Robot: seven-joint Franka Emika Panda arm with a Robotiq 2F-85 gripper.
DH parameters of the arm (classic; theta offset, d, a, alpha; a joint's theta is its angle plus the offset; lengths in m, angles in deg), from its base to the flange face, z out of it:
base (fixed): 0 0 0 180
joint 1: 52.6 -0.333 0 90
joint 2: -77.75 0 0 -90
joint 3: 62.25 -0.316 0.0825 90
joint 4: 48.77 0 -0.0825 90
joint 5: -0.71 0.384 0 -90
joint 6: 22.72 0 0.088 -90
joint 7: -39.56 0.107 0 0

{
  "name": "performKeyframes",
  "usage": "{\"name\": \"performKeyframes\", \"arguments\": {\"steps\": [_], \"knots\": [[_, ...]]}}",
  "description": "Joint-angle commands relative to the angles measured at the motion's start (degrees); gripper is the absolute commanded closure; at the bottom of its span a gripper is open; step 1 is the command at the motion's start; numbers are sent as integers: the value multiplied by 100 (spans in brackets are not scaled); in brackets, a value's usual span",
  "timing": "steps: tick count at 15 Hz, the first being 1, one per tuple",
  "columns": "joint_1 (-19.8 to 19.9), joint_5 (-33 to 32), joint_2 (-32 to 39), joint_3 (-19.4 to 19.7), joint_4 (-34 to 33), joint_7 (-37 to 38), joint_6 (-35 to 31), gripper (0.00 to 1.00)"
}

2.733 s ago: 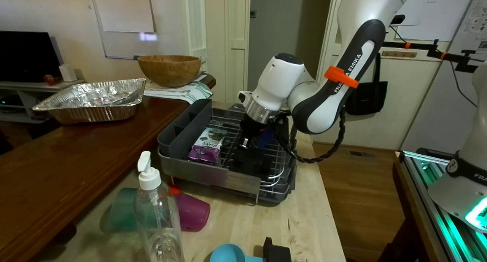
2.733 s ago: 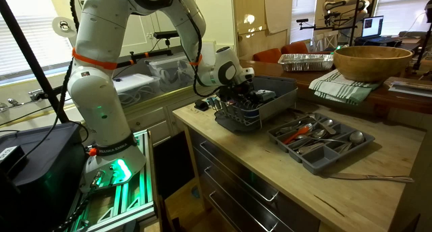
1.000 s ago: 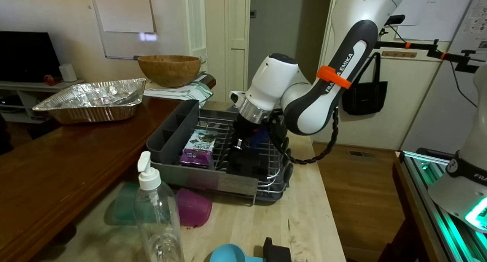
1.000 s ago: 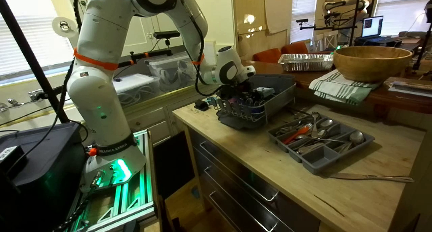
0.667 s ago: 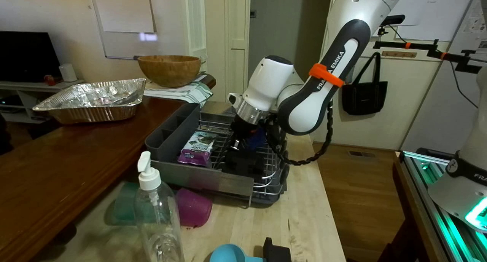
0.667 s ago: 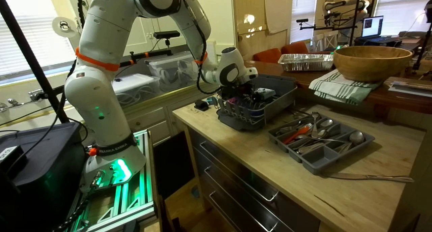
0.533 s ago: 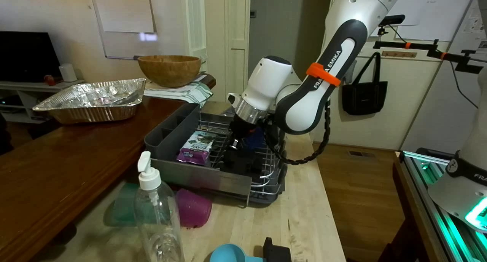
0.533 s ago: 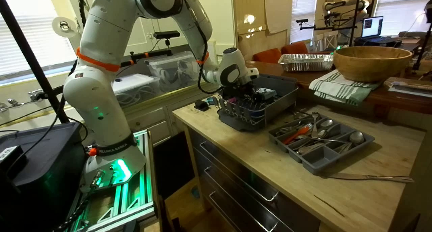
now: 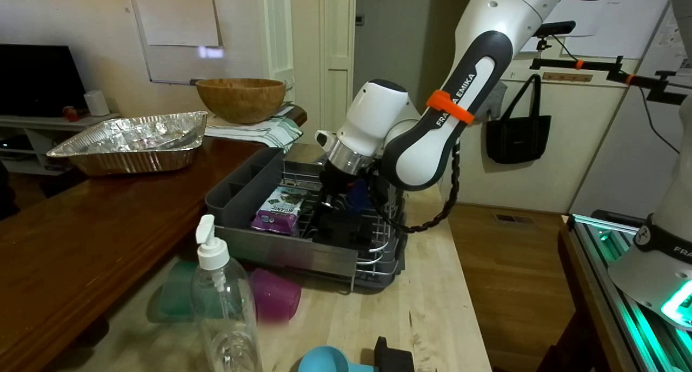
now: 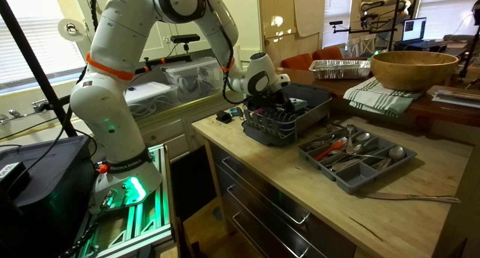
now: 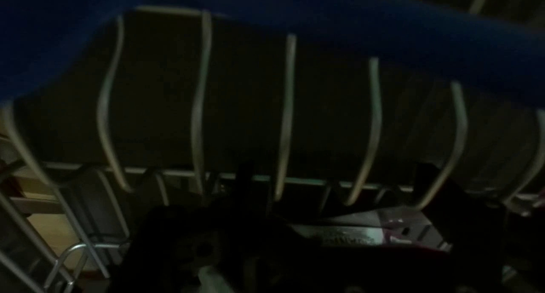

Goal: Turn the dish rack to the left

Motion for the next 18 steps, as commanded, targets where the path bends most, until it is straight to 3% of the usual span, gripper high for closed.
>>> {"name": "performKeyframes", "arguments": {"steps": [1,6,12,13,14,16,17,18], "knots": [[135,86,-21,-23,-3,-201,-53,0],[280,228,-557,-98,803,-36,-362,0],[324,407,-894,-127,1272,125,-575,1],[345,430,-977,-134,1367,145,-661,25],[295,429,-1073,-50,1473,175,-773,26],[198,423,-1205,77,1643,231,-1029,38],[193,421,-1251,84,1715,249,-1142,11],[217,420,-1311,72,1800,265,-1252,10]]}}
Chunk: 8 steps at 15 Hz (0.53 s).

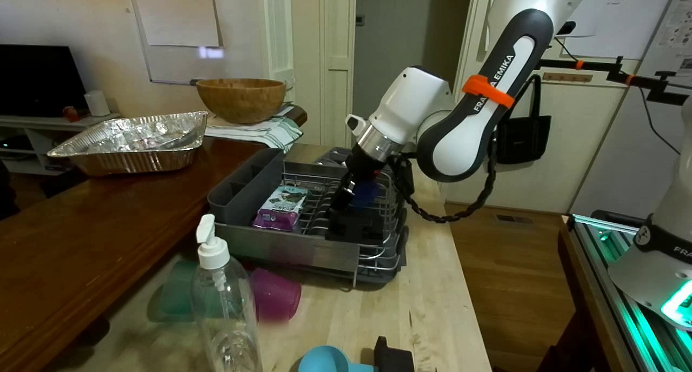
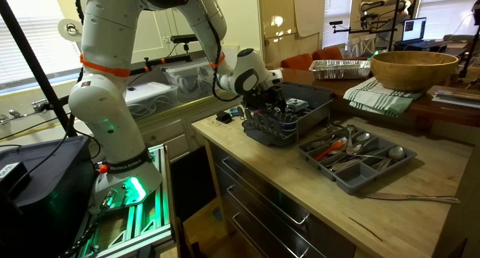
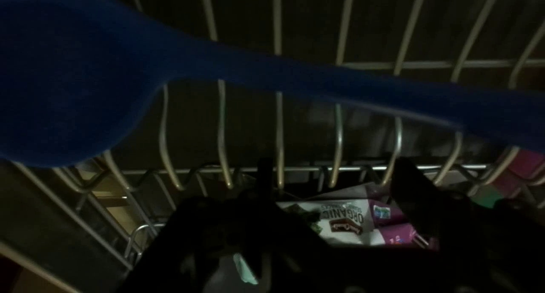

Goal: Turn the dish rack to the left

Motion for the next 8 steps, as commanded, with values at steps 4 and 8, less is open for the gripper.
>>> {"name": "performKeyframes", "arguments": {"steps": [4,8], "knots": [[-18,127,-639,402,703,-22,-596,0],[-335,209,-923,848,994,-6,-826,0]]}}
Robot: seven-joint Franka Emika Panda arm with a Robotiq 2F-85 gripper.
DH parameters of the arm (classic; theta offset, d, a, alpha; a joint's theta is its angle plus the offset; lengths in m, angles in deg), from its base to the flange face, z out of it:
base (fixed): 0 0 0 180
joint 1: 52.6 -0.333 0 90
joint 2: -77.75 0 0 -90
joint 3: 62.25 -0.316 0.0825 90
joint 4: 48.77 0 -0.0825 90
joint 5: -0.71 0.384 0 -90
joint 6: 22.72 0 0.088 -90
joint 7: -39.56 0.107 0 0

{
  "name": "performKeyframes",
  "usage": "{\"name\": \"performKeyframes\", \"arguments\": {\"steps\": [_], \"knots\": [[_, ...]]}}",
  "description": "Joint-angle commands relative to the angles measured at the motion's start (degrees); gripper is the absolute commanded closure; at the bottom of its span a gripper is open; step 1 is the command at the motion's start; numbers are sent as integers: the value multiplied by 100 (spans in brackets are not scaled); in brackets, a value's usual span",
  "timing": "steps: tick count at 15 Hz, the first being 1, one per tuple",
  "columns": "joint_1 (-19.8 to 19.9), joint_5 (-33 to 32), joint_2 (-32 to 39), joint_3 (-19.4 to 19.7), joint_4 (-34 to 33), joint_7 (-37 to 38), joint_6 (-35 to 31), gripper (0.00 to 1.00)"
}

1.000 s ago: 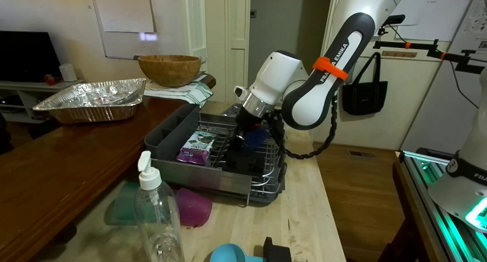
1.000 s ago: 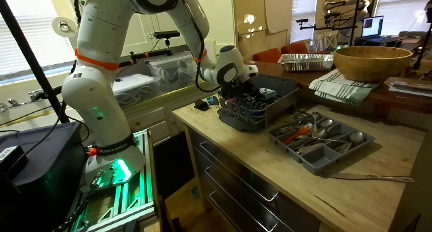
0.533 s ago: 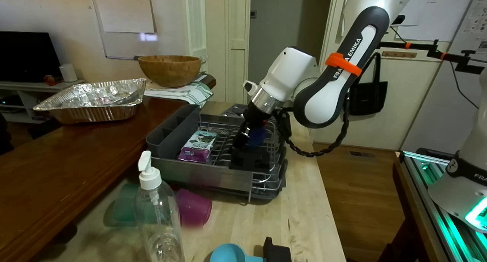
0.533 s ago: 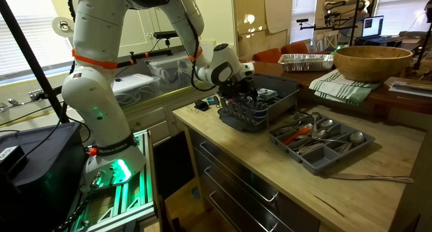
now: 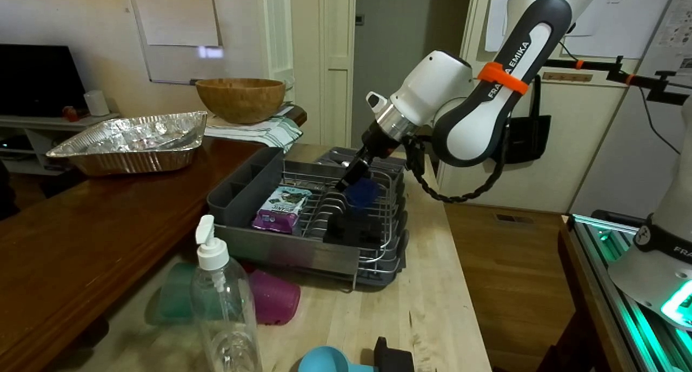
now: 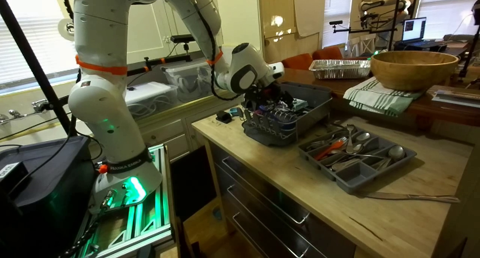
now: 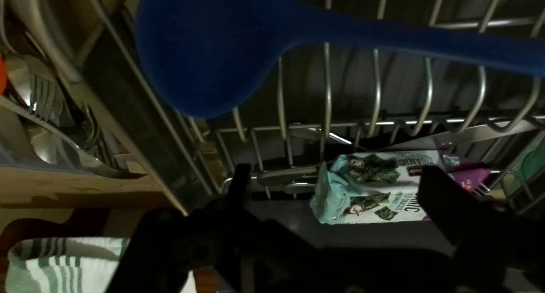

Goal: Turn the dish rack to the left

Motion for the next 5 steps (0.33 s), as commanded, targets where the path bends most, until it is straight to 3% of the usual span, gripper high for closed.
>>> {"name": "performKeyframes", "arguments": {"steps": [1,3,4,5], "knots": [[-470,312,-406,517,483,14,-182,0],[-1002,702,-534,1095,634,-34,-103,0],[-508,336,-286,633,320,1,-81,0],[-697,448,-348,842,397,0,-81,0]]}}
